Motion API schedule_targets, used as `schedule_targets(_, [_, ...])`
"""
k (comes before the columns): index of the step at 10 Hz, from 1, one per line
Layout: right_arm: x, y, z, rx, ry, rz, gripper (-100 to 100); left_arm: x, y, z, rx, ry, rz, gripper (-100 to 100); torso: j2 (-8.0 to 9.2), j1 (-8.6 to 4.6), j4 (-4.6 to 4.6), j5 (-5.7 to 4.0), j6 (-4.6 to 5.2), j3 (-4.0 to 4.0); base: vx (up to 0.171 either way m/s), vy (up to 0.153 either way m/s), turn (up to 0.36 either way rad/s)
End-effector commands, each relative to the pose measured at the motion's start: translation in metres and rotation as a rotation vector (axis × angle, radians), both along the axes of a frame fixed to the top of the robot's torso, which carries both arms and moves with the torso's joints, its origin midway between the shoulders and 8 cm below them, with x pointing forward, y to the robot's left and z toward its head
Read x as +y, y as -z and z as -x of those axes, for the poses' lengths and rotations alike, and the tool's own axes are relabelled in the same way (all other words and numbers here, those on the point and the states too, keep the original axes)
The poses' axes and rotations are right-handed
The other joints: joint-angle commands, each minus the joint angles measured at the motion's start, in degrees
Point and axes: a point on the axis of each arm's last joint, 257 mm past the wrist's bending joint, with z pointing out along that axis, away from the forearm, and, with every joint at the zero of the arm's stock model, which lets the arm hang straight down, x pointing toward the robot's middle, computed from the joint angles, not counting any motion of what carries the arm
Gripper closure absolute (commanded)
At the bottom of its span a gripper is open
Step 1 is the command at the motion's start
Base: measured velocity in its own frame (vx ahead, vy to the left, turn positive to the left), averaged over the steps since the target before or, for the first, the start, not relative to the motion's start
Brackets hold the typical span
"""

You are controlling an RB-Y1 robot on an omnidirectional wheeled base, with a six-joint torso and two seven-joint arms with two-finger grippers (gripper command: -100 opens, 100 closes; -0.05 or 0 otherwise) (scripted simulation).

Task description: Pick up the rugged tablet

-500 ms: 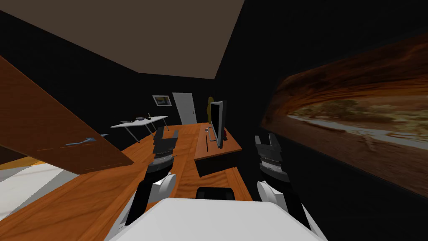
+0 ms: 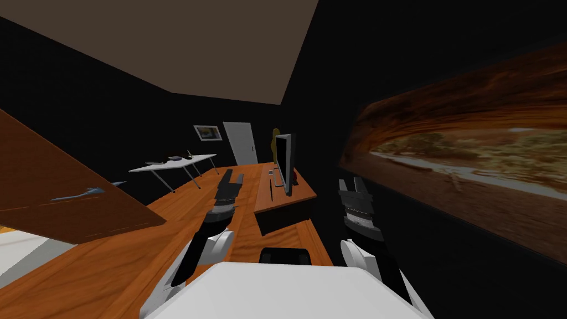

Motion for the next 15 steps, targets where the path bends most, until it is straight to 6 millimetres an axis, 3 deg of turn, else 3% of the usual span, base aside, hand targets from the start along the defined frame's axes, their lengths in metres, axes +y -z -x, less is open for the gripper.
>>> schedule_targets(1, [0.000, 0.000, 0.000, 0.000, 0.000, 0.000, 0, -0.006, 0.015, -0.012, 0.057, 0.031, -0.018, -100, 0.00, 0.00, 0.00, 0.00, 0.00, 0.00, -0.004, -0.039, -0.124])
schedule_targets(6, [0.000, 0.000, 0.000, 0.000, 0.000, 0.000, 0, -0.030, 0.074, -0.049, 0.261, 0.130, -0.091, -100, -0.01, -0.04, 0.00, -0.01, 0.00, -0.01, -0.005, -0.045, -0.139])
schedule_targets(7, [0.000, 0.000, 0.000, 0.000, 0.000, 0.000, 0, -0.030, 0.076, -0.050, 0.268, 0.129, -0.091, -100, -0.02, -0.06, 0.00, -0.01, 0.00, -0.01, 0.002, -0.036, -0.058])
schedule_targets(9, [0.000, 0.000, 0.000, 0.000, 0.000, 0.000, 0, -0.039, 0.105, -0.061, 0.361, 0.164, -0.130, -100, -0.02, 0.00, -0.01, 0.00, -0.01, -0.01, 0.004, -0.041, -0.152])
schedule_targets(10, [0.000, 0.000, 0.000, 0.000, 0.000, 0.000, 0, -0.039, 0.107, -0.062, 0.367, 0.163, -0.130, -100, -0.02, -0.04, -0.01, -0.01, 0.00, -0.01, -0.001, -0.028, -0.052])
schedule_targets(13, [0.000, 0.000, 0.000, 0.000, 0.000, 0.000, 0, -0.046, 0.157, -0.075, 0.520, 0.204, -0.203, -100, -0.02, -0.03, -0.01, -0.01, -0.01, -0.01, -0.001, -0.049, -0.161])
schedule_targets(14, [0.000, 0.000, 0.000, 0.000, 0.000, 0.000, 0, -0.045, 0.160, -0.076, 0.530, 0.202, -0.204, -100, 0.00, -0.07, 0.00, -0.02, -0.02, 0.00, -0.004, -0.040, -0.042])
schedule_targets(15, [0.000, 0.000, 0.000, 0.000, 0.000, 0.000, 0, -0.045, 0.179, -0.079, 0.588, 0.210, -0.233, -100, 0.01, -0.03, 0.01, -0.01, -0.05, 0.01, 0.005, -0.037, -0.116])
